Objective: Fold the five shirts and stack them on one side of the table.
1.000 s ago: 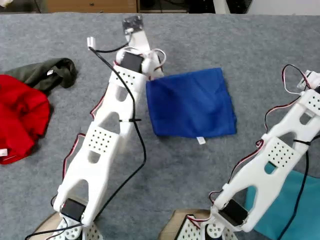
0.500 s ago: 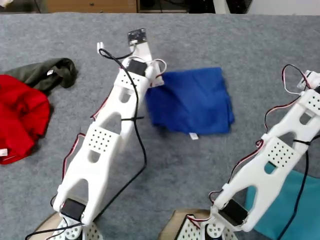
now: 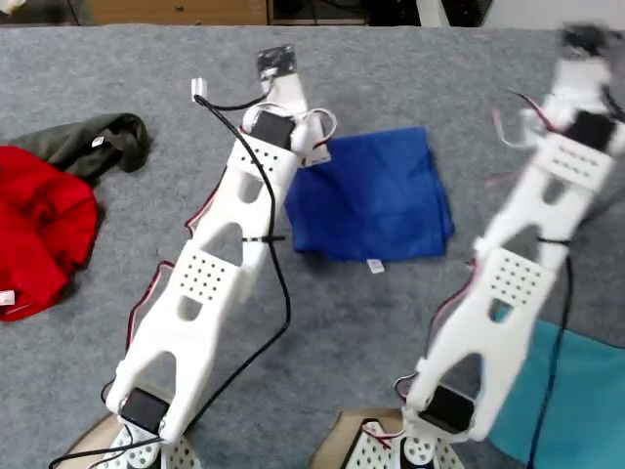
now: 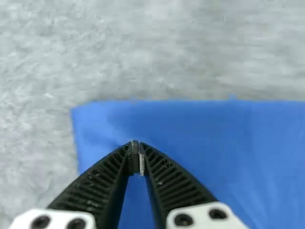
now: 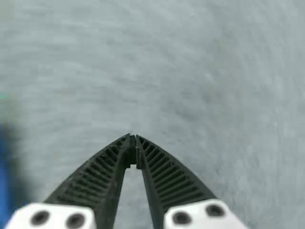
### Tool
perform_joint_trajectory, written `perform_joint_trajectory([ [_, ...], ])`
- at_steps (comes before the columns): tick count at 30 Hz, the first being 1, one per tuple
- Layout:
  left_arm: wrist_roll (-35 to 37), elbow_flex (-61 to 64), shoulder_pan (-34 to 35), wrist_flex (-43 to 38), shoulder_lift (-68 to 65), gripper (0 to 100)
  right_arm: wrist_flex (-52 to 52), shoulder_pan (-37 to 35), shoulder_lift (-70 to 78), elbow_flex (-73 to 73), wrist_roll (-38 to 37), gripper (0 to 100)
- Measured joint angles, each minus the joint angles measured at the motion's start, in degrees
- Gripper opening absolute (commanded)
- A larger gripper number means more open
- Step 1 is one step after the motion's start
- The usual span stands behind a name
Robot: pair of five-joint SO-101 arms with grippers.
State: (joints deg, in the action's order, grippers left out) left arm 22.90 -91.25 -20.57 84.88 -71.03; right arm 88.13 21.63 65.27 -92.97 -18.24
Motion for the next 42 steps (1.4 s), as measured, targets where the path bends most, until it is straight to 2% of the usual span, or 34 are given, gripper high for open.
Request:
perform_joint_trajectory([
  [4, 0.0, -1.8, 0.8, 8.6, 1.0, 2, 5.9, -10.0, -3.5, 2.3, -9.5, 0.4],
  [7, -0.9, -1.8, 1.9, 14.2, 2.4, 2, 7.8, -14.1, -3.5, 5.6, -11.1, 0.4],
  [13, -5.3, 0.7, 1.8, 15.5, 7.3, 2, 11.5, -20.3, -3.5, 10.2, -11.8, 0.4],
  [16, -5.9, 9.4, 1.5, 15.5, 12.7, 2, 11.7, -20.9, -3.5, 12.0, -11.8, 0.4],
  [22, -6.1, 36.0, -2.7, 15.5, 28.7, 2, 9.3, -20.8, -3.5, 16.8, -11.8, 0.4],
  [24, -5.8, 44.7, -4.5, 14.0, 33.8, 2, 6.6, -20.8, -3.5, 18.8, -11.8, 0.4],
  [33, -3.7, 77.5, -7.8, -8.4, 41.8, 2, -10.5, -20.0, -3.5, 30.3, -14.2, 0.4],
  [36, -2.8, 82.7, -8.0, -13.0, 42.1, 2, -14.9, -19.6, -3.2, 30.8, -14.5, 0.4],
  [42, -2.8, 84.0, -8.3, -14.5, 42.6, 2, -21.0, -19.0, -0.7, 30.9, -14.7, 0.4],
])
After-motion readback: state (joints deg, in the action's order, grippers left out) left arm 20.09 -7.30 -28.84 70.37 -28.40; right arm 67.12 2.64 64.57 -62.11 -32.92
